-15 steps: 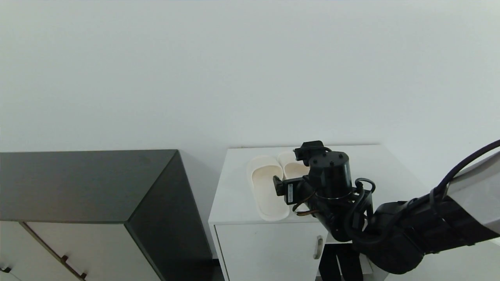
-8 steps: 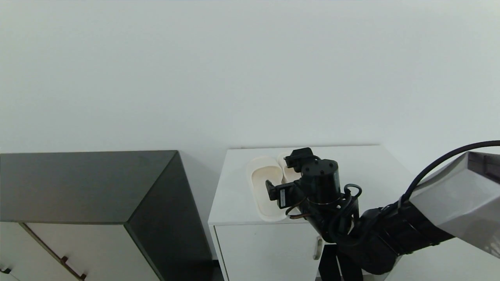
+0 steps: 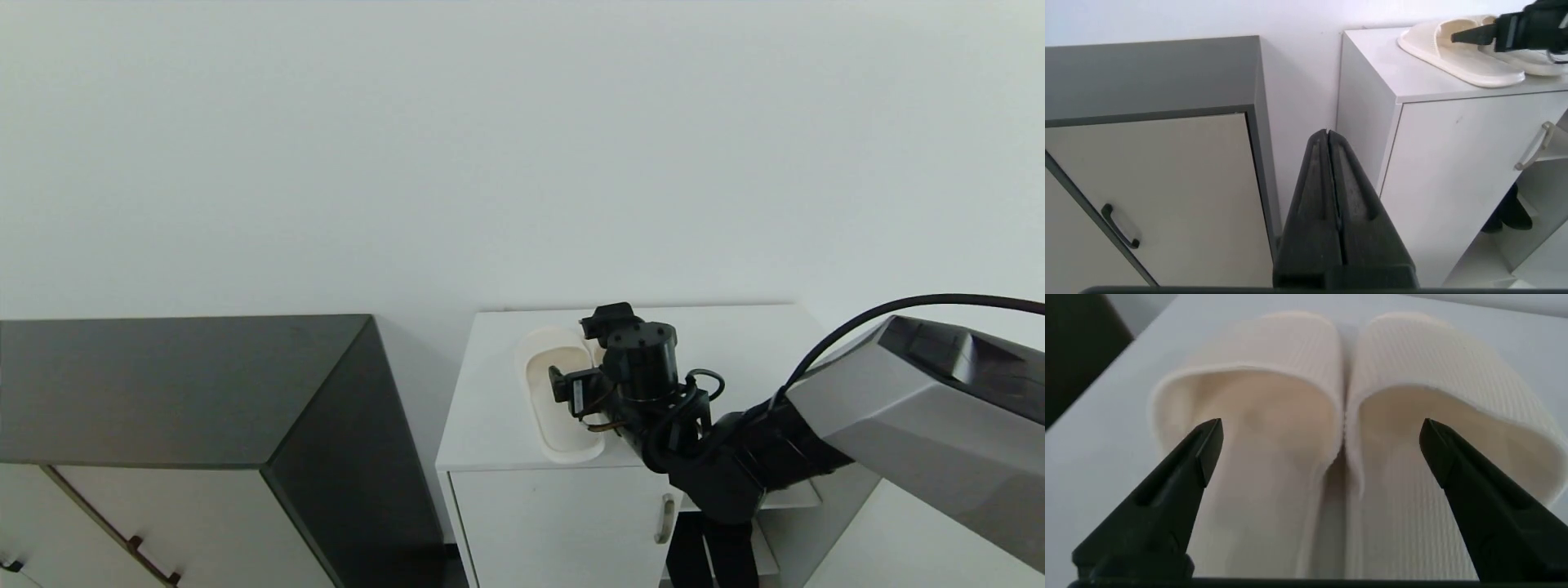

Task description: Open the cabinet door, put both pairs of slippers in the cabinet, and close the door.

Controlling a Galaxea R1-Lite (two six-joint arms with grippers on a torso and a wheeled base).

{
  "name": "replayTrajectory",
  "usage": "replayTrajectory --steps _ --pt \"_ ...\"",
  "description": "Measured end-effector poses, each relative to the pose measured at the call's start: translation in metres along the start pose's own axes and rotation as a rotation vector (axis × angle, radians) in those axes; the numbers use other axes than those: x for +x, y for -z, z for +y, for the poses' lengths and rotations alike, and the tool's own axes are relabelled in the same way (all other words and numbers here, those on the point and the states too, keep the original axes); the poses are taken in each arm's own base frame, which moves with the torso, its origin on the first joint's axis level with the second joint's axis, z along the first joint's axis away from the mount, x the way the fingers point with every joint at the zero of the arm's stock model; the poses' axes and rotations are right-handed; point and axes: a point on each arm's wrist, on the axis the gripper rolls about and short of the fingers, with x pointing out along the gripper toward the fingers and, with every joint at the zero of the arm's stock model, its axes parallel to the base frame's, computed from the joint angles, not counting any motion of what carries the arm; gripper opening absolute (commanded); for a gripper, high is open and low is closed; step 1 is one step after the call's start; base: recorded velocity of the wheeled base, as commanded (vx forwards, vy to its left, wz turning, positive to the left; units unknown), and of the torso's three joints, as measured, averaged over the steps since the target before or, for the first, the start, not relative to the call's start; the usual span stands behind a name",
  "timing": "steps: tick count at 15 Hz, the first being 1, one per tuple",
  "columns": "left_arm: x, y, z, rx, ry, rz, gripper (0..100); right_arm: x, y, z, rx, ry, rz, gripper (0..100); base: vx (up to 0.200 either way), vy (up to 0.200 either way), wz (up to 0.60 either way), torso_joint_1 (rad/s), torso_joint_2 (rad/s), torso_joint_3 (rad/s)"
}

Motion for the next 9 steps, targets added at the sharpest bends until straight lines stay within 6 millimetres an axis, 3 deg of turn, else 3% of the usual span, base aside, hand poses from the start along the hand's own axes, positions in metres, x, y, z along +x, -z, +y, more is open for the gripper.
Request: replayTrajectory --steps 2,3,9 --pt "0.0 0.0 0.0 0.0 -0.001 0.0 0 0.007 0.002 0.002 -0.01 0.003 0.013 100 0.0 0.0 0.0 0.0 0.0 0.0" --pt "0.0 0.0 0.0 0.0 -0.001 0.0 0 0.009 0.002 0.003 -0.009 0.003 0.009 0 0.0 0.0 0.0 0.0 0.0 0.0" --pt "0.0 0.0 0.0 -0.004 -0.006 0.0 0 0.015 0.002 0.002 -0.013 0.005 0.003 0 0.0 0.0 0.0 0.0 0.0 0.0"
